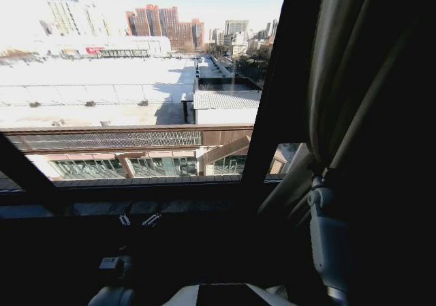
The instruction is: Open the curtains by pulling them apart, changing their state from closed to fully open.
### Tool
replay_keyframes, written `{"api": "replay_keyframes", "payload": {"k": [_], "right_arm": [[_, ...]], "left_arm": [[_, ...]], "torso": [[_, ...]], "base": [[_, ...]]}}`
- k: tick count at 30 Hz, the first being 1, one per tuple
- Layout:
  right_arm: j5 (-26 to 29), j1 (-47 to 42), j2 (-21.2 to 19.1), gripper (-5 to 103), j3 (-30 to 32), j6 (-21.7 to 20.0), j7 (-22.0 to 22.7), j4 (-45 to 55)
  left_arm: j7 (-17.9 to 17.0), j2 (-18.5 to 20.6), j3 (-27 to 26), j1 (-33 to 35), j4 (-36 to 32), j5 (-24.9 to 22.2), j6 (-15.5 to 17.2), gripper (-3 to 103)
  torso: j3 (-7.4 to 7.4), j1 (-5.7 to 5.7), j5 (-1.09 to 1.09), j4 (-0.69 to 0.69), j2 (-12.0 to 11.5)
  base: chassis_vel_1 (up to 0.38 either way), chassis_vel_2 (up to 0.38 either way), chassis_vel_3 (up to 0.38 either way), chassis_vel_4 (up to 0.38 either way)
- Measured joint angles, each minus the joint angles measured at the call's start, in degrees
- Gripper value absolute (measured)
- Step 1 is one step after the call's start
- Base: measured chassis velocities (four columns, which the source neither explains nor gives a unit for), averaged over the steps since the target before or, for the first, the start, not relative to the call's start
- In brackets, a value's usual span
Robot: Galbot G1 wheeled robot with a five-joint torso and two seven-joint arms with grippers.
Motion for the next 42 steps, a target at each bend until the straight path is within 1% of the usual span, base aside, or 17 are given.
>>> {"api": "replay_keyframes", "payload": {"k": [8, 13, 18, 20, 23, 25, 27, 28, 30, 32, 33, 34, 35, 38, 39, 41, 42], "right_arm": [[-3.3, 2.8, -3.6, 1, 7.9, -0.6, 3.1, -7.7], [-3.4, 4.1, -5.6, 1, 10.0, -0.6, 4.5, -11.8], [-3.5, 5.2, -6.2, 1, 10.6, -0.6, 6.2, -14.0], [-3.5, 5.1, -6.2, -3, 10.4, -0.6, 6.2, -13.9], [-3.6, 3.9, -5.1, 12, 9.2, -0.8, 5.5, -11.3], [-3.6, 3.6, -4.7, 12, 8.9, -0.9, 5.3, -10.7], [-3.6, 2.2, -3.5, 22, 7.8, -1.2, 4.1, -8.3], [-3.6, 2.2, -3.5, 22, 7.8, -1.2, 4.1, -8.3], [-3.5, 0.1, -2.1, 33, 6.4, -1.6, 1.7, -5.3], [-2.9, -4.3, -0.5, 44, 4.0, -1.6, -2.6, -0.2], [-2.9, -4.3, -0.5, 44, 4.0, -1.6, -2.6, -0.2], [-2.4, -6.4, 0.0, 50, 2.9, -1.6, -4.6, 2.3], [-2.2, -7.3, 0.2, 50, 2.5, -1.6, -5.3, 3.2], [-1.7, -14.9, 1.5, 66, -2.1, -1.6, -11.3, 11.9], [-1.7, -16.7, 1.8, 72, -3.5, -1.5, -12.3, 14.0], [-1.7, -17.8, 1.9, 72, -4.3, -1.5, -12.7, 15.1], [-1.7, -19.8, 2.4, 77, -5.8, -1.5, -13.3, 17.3]], "left_arm": [[0.0, -0.2, 0.6, -0.2, 0.4, 0.1, 0.1, 100], [0.1, -0.4, 0.8, -0.3, 0.6, 0.2, 0.1, 100], [0.1, -0.6, 0.9, -0.2, 0.8, 0.2, 0.1, 100], [0.1, -0.6, 0.9, -0.2, 0.9, 0.2, 0.1, 100], [0.1, -0.8, 0.9, -0.2, 1.3, 0.3, -0.2, 100], [0.1, -0.8, 0.9, -0.1, 1.4, 0.4, -0.2, 100], [0.1, -0.9, 0.9, 0.1, 1.4, 0.4, -0.3, 100], [0.1, -0.9, 0.9, 0.1, 1.4, 0.4, -0.3, 100], [0.1, -0.9, 0.8, 0.0, 1.4, 0.4, -0.3, 100], [0.2, -0.9, 0.8, 0.0, 1.4, 0.4, -0.3, 100], [0.2, -0.9, 0.8, 0.0, 1.4, 0.4, -0.3, 100], [0.1, -0.9, 0.8, 0.0, 1.4, 0.5, -0.3, 100], [0.2, -0.9, 0.8, 0.0, 1.4, 0.5, -0.3, 100], [0.1, -1.0, 1.0, -0.3, 1.6, 0.6, -0.3, 100], [0.1, -1.0, 1.1, -0.3, 1.6, 0.6, -0.3, 100], [0.1, -1.0, 1.1, -0.3, 1.7, 0.6, -0.3, 100], [0.1, -1.0, 1.1, -0.4, 1.7, 0.6, -0.3, 100]], "torso": [[-0.01, 0.00, -0.01, 0.00, 0.0], [0.00, 0.00, -0.01, -0.01, 0.0], [0.00, 0.00, 0.00, 0.00, 0.0], [0.00, 0.00, 0.00, -0.01, 0.0], [0.00, 0.00, 0.00, 0.00, 0.0], [0.00, 0.00, 0.00, 0.00, 0.0], [0.00, 0.00, -0.02, 0.02, 0.0], [0.00, 0.00, -0.02, 0.02, 0.0], [0.00, 0.00, -0.02, 0.00, 0.0], [0.00, 0.00, -0.02, 0.00, 0.0], [0.00, 0.00, -0.02, 0.00, 0.0], [0.00, 0.00, -0.01, 0.00, 0.0], [0.00, 0.00, -0.01, 0.00, 0.0], [0.00, -0.01, -0.03, -0.01, 0.0], [-0.01, 0.00, -0.04, 0.00, 0.0], [-0.01, -0.01, -0.03, 0.00, 0.0], [-0.01, -0.01, -0.03, -0.01, 0.0]], "base": [[0.000, 0.000, 0.000, 0.000], [0.000, 0.000, 0.000, 0.000], [0.000, 0.000, 0.000, 0.000], [0.000, 0.000, 0.000, 0.000], [0.000, 0.000, 0.000, 0.000], [0.000, 0.000, 0.000, 0.000], [0.000, 0.000, 0.000, 0.000], [0.000, 0.000, 0.000, 0.000], [0.000, 0.000, 0.000, 0.000], [0.000, 0.000, 0.000, 0.000], [0.000, 0.000, 0.000, 0.000], [0.000, 0.000, 0.000, 0.000], [0.000, 0.000, 0.000, 0.000], [0.000, 0.000, 0.000, 0.000], [0.000, 0.000, 0.000, 0.000], [0.000, 0.000, 0.000, 0.000], [0.000, 0.000, 0.000, 0.000]]}}
